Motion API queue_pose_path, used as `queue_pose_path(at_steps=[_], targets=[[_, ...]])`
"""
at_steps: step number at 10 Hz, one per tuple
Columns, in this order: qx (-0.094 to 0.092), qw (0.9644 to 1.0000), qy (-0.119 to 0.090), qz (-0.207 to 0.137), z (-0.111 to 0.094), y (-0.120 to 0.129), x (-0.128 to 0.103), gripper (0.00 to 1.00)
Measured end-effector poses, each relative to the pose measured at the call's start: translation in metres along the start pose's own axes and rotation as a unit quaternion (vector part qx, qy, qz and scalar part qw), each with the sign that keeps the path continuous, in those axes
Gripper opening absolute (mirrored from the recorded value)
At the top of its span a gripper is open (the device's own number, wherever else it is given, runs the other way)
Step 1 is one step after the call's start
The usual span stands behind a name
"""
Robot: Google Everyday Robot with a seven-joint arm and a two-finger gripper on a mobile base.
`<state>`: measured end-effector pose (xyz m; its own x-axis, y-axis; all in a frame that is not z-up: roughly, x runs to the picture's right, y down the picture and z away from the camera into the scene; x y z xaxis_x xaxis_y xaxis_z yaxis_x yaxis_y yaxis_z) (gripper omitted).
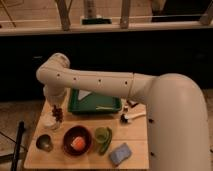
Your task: Place grapes in paper cup
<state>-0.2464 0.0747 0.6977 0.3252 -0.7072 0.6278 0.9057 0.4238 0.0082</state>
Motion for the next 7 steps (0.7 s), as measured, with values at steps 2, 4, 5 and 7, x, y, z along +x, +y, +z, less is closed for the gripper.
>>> queue_pose_path(at_steps=[2,4,5,7], targets=[[-0.005,1.0000,0.003,-0.006,-0.005,-0.004,0.000,0.04],[-0.011,0.9998,0.004,-0.018,-0.008,-0.012,-0.004,0.04],[-0.011,0.9997,0.004,-0.022,-0.009,-0.014,-0.005,0.04],[-0.015,0.9994,0.004,-0.030,-0.009,-0.017,-0.008,0.04]])
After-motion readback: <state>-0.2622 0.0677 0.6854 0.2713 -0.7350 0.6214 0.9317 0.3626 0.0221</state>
